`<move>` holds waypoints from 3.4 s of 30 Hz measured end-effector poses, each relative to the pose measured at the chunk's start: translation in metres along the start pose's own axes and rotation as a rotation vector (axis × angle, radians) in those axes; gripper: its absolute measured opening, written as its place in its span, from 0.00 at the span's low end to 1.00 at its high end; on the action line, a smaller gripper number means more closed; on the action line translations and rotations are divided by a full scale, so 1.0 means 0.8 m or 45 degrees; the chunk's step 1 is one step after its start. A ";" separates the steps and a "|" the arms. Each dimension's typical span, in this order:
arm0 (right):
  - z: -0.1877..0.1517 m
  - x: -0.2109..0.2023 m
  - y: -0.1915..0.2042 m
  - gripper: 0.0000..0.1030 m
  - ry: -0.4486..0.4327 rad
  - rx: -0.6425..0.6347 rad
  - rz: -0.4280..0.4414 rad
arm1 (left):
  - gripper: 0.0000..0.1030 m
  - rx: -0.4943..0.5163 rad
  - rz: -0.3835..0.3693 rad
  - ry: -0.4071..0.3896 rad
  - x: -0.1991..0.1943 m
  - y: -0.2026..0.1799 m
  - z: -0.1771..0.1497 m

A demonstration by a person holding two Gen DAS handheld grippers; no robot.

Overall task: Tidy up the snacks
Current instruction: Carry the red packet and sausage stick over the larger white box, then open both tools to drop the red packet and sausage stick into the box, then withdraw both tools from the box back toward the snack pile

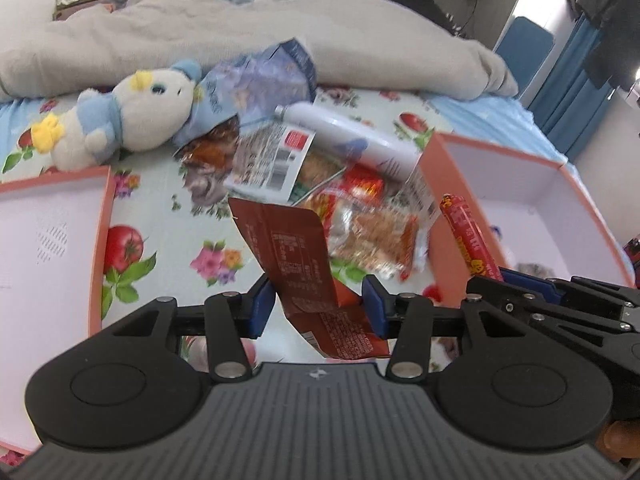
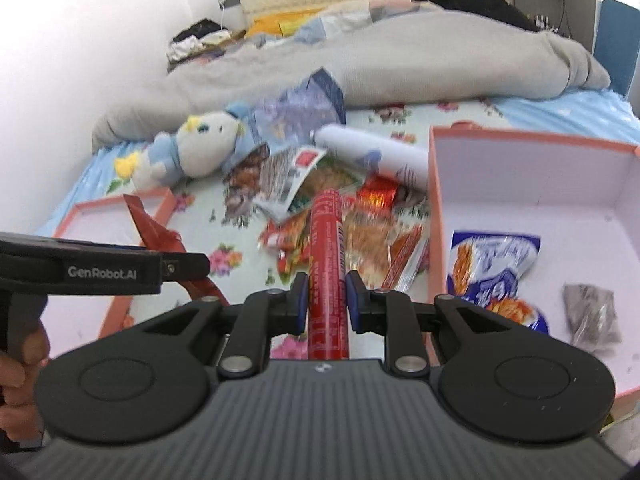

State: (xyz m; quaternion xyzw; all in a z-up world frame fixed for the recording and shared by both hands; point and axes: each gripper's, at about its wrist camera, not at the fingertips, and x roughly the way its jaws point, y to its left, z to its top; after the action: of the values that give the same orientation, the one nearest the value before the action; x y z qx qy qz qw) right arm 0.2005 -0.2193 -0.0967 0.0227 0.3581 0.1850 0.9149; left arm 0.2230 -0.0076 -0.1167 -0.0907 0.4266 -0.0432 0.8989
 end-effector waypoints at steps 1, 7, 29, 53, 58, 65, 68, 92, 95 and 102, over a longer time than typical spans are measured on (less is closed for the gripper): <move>0.004 -0.004 -0.001 0.23 -0.012 0.001 -0.003 | 0.52 0.006 -0.005 -0.011 -0.005 -0.003 0.005; 0.030 -0.034 -0.010 0.23 -0.091 -0.001 -0.024 | 0.52 0.035 -0.032 -0.063 -0.028 -0.025 0.031; 0.118 -0.104 -0.107 0.23 -0.318 0.038 -0.164 | 0.52 0.151 -0.232 -0.167 -0.040 -0.176 0.144; 0.042 0.005 -0.258 0.23 0.033 0.303 -0.334 | 0.52 0.279 -0.273 0.227 0.185 -0.309 0.121; 0.032 0.008 -0.262 0.24 0.058 0.326 -0.333 | 0.54 0.286 -0.270 0.242 0.185 -0.307 0.118; 0.039 -0.015 -0.247 0.65 -0.010 0.275 -0.335 | 0.85 0.268 -0.249 0.215 0.162 -0.295 0.125; 0.046 -0.032 -0.240 0.65 -0.054 0.279 -0.332 | 0.85 0.276 -0.260 0.171 0.138 -0.291 0.129; 0.082 -0.167 -0.106 0.65 -0.429 0.164 -0.232 | 0.85 0.272 -0.240 -0.331 -0.109 -0.180 0.117; 0.073 -0.167 -0.091 0.65 -0.432 0.153 -0.225 | 0.85 0.246 -0.205 -0.345 -0.120 -0.156 0.099; 0.047 -0.162 -0.060 0.65 -0.433 0.158 -0.204 | 0.85 0.160 -0.175 -0.339 -0.132 -0.101 0.059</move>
State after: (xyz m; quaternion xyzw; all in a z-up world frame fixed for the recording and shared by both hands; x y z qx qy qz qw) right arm 0.1531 -0.3068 0.0067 0.0812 0.2098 0.0826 0.9709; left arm 0.1927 -0.0645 0.0091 -0.0681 0.2928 -0.1189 0.9463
